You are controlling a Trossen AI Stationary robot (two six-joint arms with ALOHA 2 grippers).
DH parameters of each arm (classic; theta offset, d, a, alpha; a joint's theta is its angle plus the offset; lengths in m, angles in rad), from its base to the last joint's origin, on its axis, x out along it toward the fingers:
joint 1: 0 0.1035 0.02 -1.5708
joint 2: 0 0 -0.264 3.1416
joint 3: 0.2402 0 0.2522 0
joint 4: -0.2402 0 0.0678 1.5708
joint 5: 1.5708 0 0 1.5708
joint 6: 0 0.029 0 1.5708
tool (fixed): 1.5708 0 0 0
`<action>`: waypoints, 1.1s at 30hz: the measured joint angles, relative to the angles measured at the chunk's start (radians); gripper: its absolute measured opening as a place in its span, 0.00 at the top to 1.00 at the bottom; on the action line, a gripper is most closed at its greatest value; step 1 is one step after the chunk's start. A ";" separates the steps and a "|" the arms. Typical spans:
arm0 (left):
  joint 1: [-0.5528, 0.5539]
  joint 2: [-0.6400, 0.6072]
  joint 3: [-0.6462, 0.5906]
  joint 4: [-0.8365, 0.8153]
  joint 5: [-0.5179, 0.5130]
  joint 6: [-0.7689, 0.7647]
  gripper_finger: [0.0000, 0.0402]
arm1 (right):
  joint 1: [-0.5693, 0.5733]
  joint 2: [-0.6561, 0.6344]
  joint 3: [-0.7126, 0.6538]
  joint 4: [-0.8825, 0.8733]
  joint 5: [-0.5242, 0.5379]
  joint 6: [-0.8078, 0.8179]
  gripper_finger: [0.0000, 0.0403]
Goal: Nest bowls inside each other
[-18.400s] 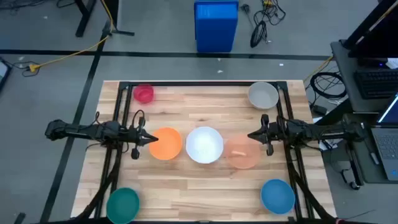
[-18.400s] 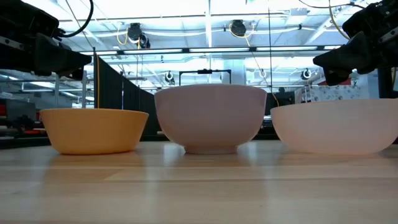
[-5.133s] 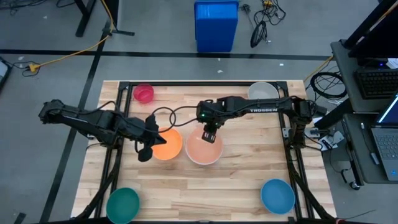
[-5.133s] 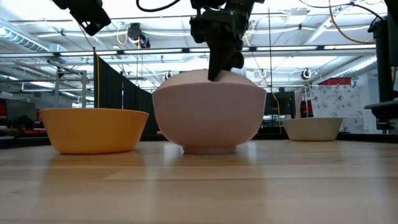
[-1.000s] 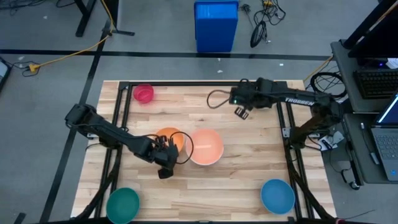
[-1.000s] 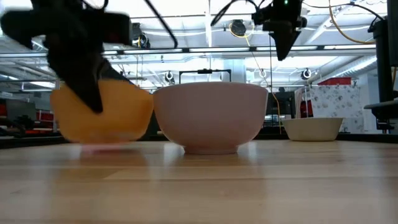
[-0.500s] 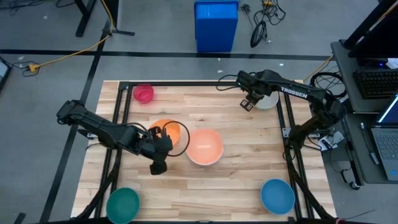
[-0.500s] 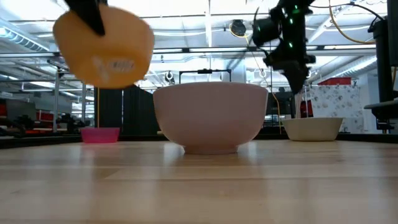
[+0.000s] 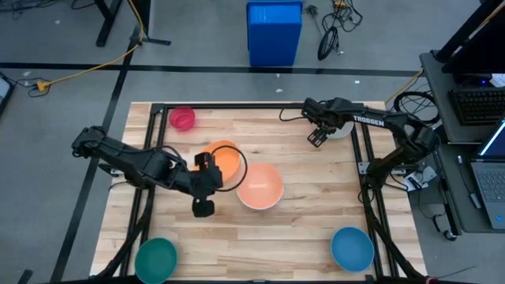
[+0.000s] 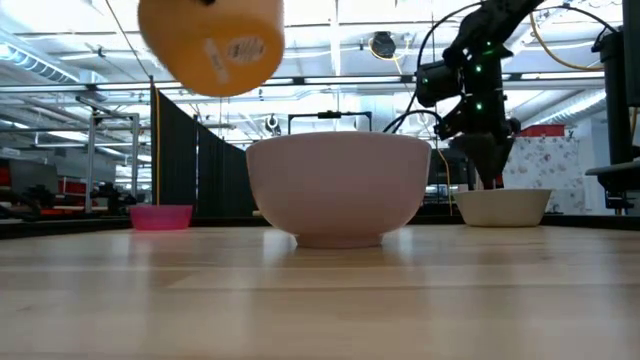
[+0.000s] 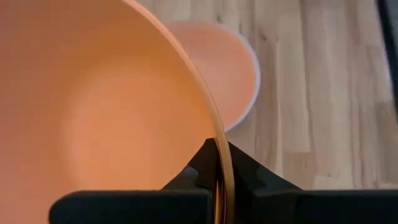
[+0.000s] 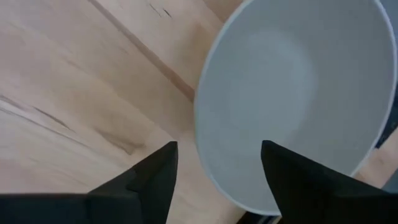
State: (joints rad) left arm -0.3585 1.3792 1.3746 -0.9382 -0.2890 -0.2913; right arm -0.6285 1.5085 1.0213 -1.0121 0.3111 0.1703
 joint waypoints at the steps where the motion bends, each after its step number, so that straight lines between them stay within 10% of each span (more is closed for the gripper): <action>1: 0.007 0.004 0.000 0.022 0.017 0.022 1.00 | 0.000 0.000 -0.005 0.015 0.001 0.000 0.46; 16: 0.058 0.134 0.001 0.127 0.118 0.125 1.00 | -0.013 0.033 -0.008 0.060 -0.002 -0.014 0.47; 33: 0.069 0.204 0.000 0.303 0.181 0.253 1.00 | -0.020 0.048 -0.008 0.098 -0.033 0.027 0.87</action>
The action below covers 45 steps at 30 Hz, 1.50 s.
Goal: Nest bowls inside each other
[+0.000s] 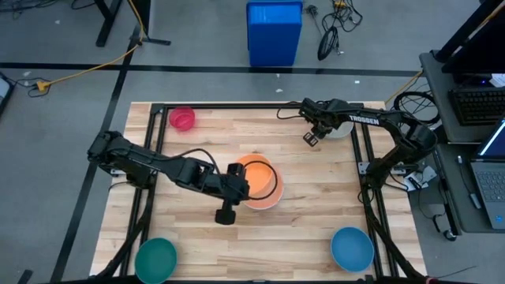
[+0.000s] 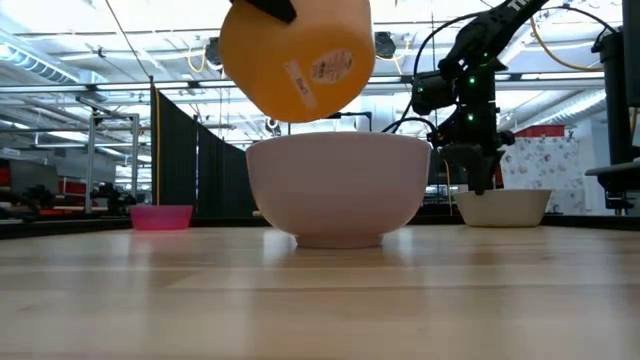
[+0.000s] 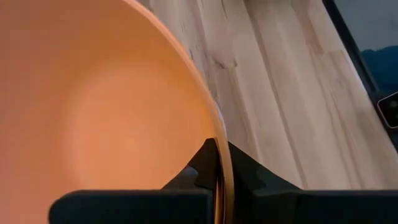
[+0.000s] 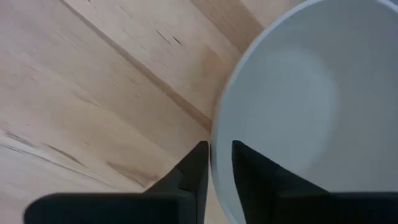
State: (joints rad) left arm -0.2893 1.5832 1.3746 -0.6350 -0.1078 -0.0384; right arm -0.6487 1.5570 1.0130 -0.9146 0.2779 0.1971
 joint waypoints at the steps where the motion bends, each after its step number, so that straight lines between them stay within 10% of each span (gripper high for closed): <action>1: 0.001 0.001 0.000 0.003 0.000 0.001 1.00 | 0.000 0.000 0.000 0.001 0.000 0.000 0.88; 45: 0.029 0.225 0.001 0.047 0.103 0.048 1.00 | 0.218 0.003 0.267 -0.289 -0.050 0.091 1.00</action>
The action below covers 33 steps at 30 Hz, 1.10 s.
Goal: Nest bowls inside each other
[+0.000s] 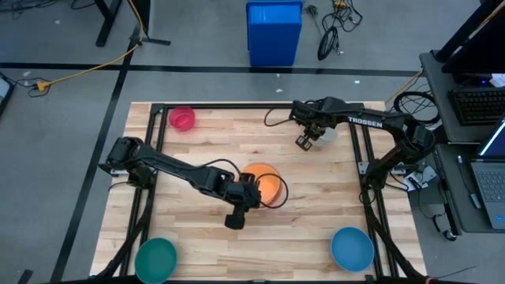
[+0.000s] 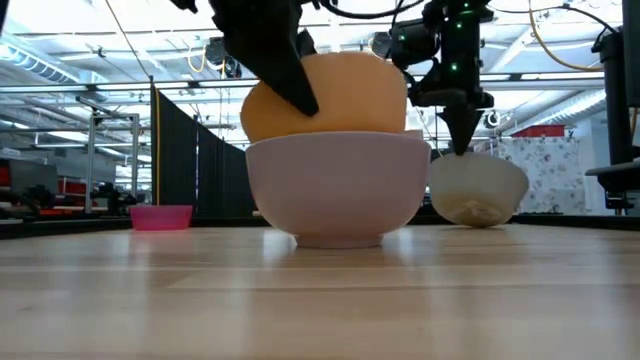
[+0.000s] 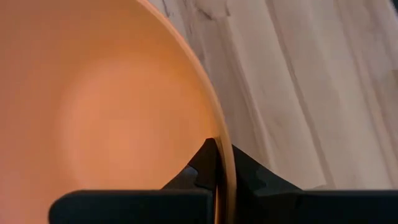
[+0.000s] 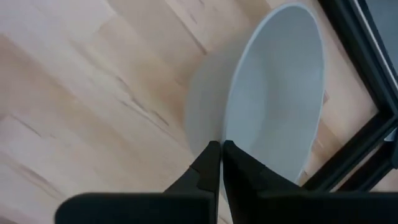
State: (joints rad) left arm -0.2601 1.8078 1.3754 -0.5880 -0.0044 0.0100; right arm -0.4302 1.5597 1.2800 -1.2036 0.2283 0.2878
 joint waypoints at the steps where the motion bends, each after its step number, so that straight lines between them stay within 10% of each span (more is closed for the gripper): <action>1: 0.003 0.009 0.000 0.000 0.000 0.000 1.00 | 0.006 0.000 0.000 0.002 0.000 0.000 1.00; 11: 0.007 0.052 0.003 0.018 -0.015 -0.027 0.97 | 0.044 0.000 0.000 0.004 -0.021 0.015 1.00; 24: -0.004 0.046 0.107 -0.104 -0.169 -0.031 0.49 | 0.052 0.000 0.001 0.008 -0.055 0.015 1.00; 33: -0.011 0.044 0.197 -0.183 -0.177 -0.030 0.38 | 0.080 0.000 0.001 0.012 -0.057 0.015 1.00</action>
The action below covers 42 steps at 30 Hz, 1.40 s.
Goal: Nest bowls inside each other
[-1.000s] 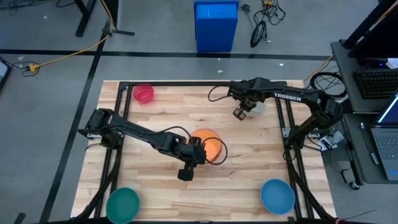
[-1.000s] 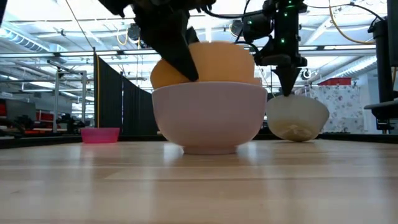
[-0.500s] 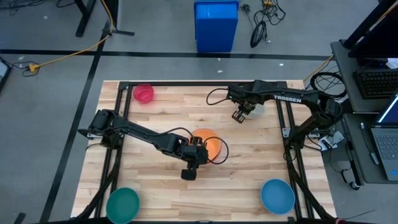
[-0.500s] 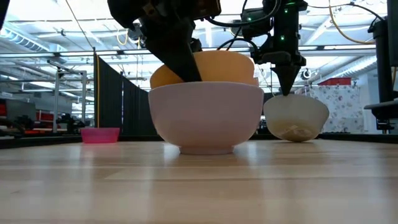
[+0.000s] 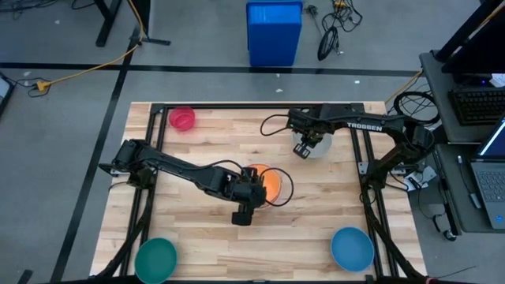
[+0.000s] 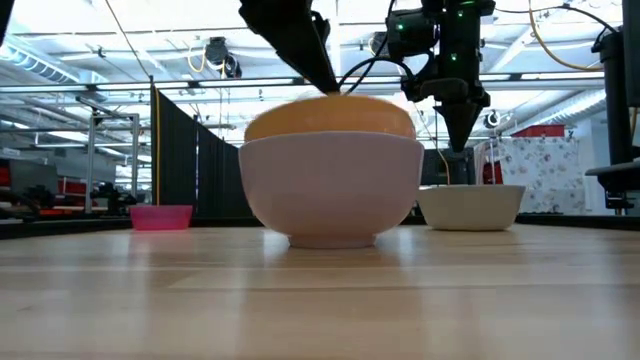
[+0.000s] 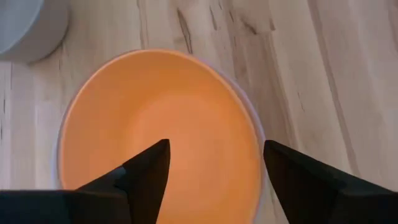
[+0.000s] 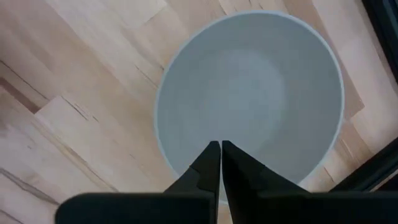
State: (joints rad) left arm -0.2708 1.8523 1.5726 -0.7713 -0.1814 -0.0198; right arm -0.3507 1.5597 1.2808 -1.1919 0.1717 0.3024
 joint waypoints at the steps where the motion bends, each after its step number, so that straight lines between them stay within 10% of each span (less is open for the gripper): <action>1: 0.000 0.000 0.000 -0.006 0.000 0.000 0.38 | 0.003 0.000 0.000 0.000 -0.004 0.001 1.00; 8: 0.000 -0.004 0.000 -0.106 0.000 -0.061 0.38 | 0.054 0.000 -0.054 0.017 -0.072 0.030 0.96; 22: -0.077 -0.177 0.000 -0.242 -0.037 -0.186 0.38 | 0.071 0.000 -0.288 0.255 -0.039 -0.020 0.53; 33: -0.153 -0.287 0.000 -0.346 -0.090 -0.405 0.38 | 0.059 0.000 -0.314 0.282 -0.041 -0.034 0.96; 42: -0.254 -0.298 -0.017 -0.580 -0.204 -0.759 0.42 | 0.116 -0.022 -0.203 0.245 -0.044 -0.051 1.00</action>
State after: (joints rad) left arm -0.5245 1.5543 1.5560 -1.3514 -0.3855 -0.7785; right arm -0.2345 1.5381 1.0781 -0.9467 0.1275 0.2518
